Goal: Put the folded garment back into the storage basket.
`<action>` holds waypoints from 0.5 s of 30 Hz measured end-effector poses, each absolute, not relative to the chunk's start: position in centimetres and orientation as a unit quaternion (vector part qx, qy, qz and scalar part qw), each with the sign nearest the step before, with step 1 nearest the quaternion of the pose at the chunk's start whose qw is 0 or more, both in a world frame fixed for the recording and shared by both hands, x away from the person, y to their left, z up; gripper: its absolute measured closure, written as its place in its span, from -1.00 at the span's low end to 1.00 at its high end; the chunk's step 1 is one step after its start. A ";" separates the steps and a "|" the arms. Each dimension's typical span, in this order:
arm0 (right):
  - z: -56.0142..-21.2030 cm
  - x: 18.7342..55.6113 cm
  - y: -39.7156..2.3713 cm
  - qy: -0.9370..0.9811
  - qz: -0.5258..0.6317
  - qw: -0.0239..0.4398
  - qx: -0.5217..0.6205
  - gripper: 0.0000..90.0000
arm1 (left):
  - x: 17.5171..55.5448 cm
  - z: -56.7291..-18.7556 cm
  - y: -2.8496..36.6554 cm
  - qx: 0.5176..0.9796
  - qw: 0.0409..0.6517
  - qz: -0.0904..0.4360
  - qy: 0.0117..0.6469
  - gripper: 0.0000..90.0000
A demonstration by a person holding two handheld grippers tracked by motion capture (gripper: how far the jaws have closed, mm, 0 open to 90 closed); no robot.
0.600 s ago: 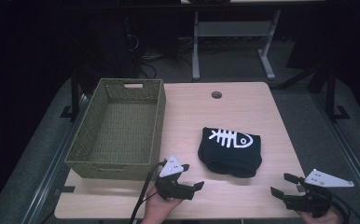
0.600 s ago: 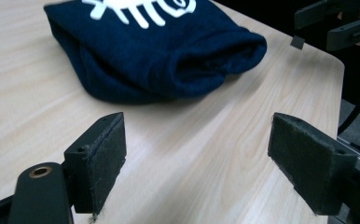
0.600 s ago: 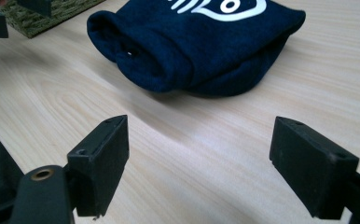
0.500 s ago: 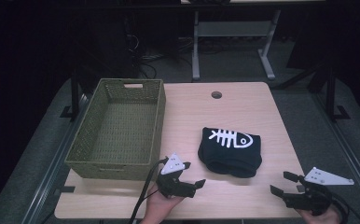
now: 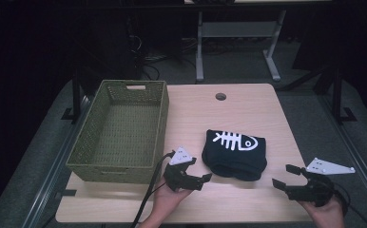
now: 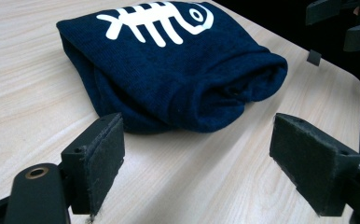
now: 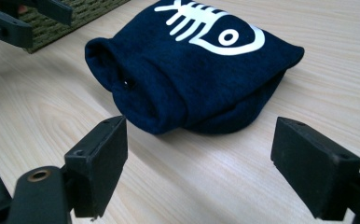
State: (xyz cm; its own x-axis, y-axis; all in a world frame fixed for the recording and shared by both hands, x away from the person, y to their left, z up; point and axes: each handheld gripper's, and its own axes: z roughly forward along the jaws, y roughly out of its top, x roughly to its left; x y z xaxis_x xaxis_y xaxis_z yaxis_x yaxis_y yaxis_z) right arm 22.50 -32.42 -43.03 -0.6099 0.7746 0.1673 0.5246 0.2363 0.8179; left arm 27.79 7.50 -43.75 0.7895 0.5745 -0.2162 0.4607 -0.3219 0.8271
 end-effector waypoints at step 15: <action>-42.1 24.5 -31.4 0.782 0.449 0.123 0.414 -0.61 | 29.1 -43.1 6.9 0.802 0.498 0.055 0.326 -0.61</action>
